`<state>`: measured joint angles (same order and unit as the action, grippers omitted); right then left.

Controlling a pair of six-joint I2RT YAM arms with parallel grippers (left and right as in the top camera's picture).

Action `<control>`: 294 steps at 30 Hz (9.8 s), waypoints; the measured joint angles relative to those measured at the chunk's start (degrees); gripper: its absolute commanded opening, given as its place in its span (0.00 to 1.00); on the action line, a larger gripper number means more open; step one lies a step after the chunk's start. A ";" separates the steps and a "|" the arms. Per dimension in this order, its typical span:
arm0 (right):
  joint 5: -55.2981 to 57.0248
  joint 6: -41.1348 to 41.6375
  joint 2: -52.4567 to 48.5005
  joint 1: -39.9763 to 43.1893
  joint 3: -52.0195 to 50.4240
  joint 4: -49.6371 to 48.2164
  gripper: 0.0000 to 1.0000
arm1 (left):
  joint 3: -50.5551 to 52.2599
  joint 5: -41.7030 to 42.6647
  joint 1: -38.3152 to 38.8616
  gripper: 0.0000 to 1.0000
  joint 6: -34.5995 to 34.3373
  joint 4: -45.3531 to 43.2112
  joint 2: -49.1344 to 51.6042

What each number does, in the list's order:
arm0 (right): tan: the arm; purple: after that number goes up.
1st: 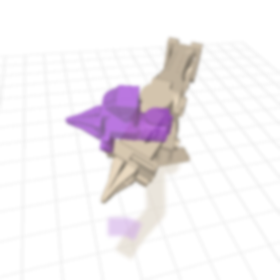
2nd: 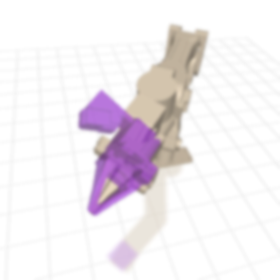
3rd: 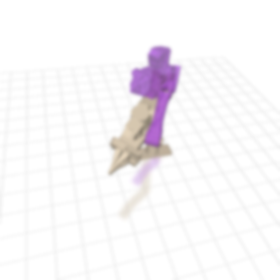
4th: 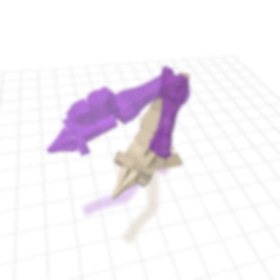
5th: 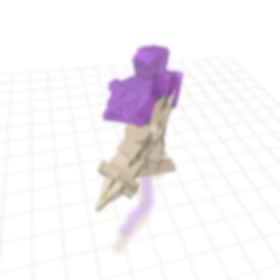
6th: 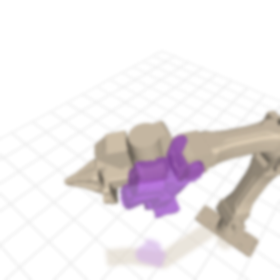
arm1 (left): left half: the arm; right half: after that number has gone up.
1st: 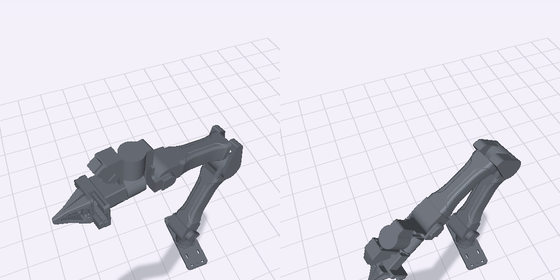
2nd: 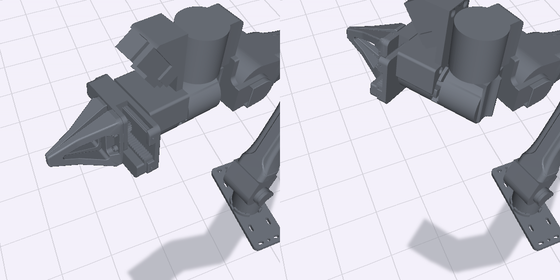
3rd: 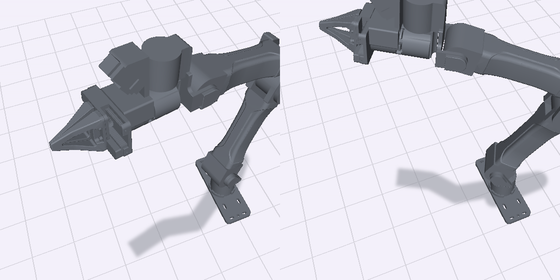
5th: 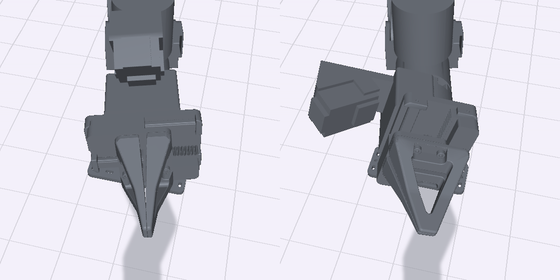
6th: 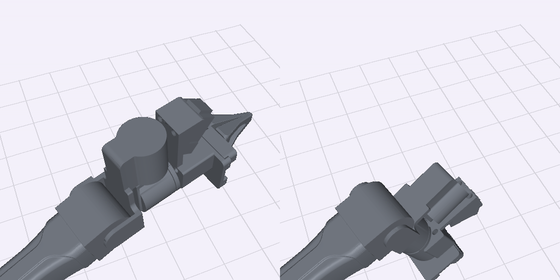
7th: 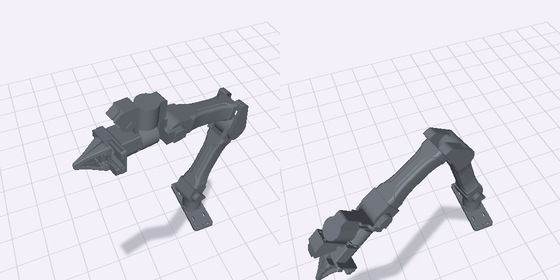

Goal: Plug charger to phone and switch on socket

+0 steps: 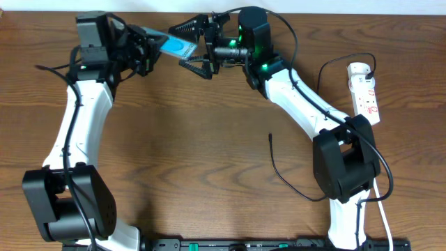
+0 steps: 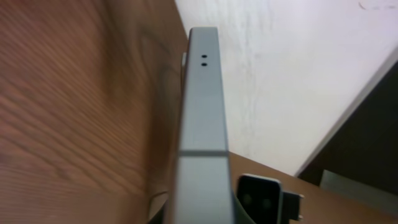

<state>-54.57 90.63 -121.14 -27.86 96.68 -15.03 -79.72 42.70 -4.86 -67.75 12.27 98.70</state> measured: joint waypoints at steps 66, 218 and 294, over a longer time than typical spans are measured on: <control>46.27 -71.82 10.80 5.42 -11.67 79.52 0.99 | 0.13 35.36 2.51 0.07 51.71 19.65 16.87; -19.17 -94.92 4.35 7.37 10.51 73.81 0.01 | 0.52 43.78 0.42 0.07 -32.33 -75.63 17.33; -19.21 -85.61 4.35 5.49 10.51 62.95 0.01 | 0.52 42.97 1.16 0.07 -31.08 -83.87 17.35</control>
<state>-73.78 5.02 -116.79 -22.37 107.20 47.92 -79.20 85.67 -3.70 -98.83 -71.59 116.05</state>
